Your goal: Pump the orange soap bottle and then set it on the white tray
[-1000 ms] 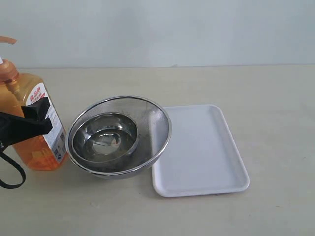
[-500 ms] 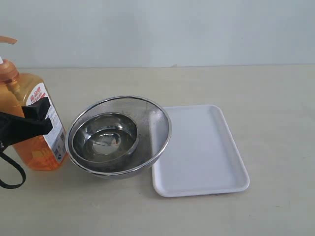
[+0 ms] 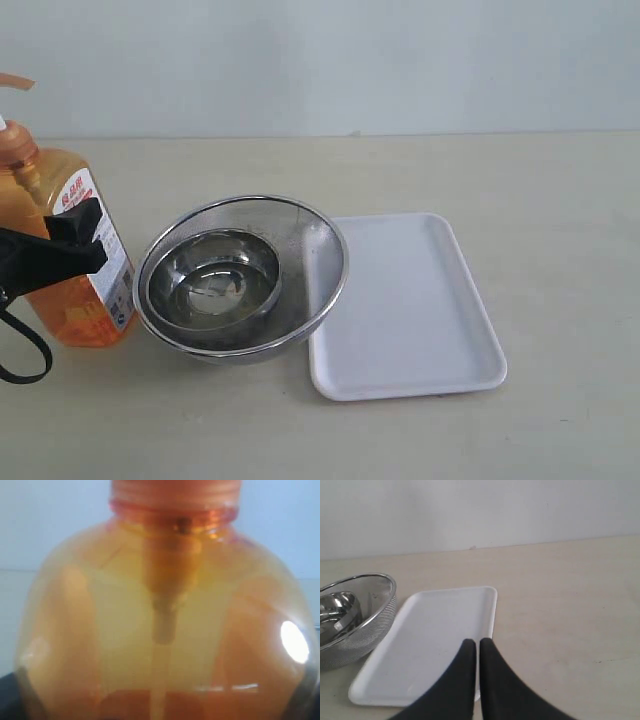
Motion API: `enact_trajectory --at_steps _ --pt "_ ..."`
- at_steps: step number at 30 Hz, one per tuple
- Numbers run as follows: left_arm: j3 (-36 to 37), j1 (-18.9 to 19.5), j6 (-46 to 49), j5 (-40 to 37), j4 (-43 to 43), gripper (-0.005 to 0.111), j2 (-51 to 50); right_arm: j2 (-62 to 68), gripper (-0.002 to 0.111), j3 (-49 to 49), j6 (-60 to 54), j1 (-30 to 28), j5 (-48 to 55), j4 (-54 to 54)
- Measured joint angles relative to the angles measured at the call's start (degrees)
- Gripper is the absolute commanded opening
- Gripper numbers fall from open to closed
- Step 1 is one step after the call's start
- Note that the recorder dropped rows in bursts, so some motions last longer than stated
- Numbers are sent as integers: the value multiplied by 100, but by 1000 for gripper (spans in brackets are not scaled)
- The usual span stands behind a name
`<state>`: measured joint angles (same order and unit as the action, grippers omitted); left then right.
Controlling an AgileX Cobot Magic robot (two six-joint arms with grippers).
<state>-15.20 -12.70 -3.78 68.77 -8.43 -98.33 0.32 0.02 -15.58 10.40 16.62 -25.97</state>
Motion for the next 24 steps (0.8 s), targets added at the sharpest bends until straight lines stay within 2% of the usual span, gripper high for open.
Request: enact_trajectory --at_steps 7,16,24 --pt "0 0 0 0 0 5 0 0 0 0 -1 0 -46 18" --pt "0 0 0 0 0 5 0 0 0 0 -1 0 -201 578" --pt "0 0 0 0 0 5 0 -10 0 0 -1 0 79 117"
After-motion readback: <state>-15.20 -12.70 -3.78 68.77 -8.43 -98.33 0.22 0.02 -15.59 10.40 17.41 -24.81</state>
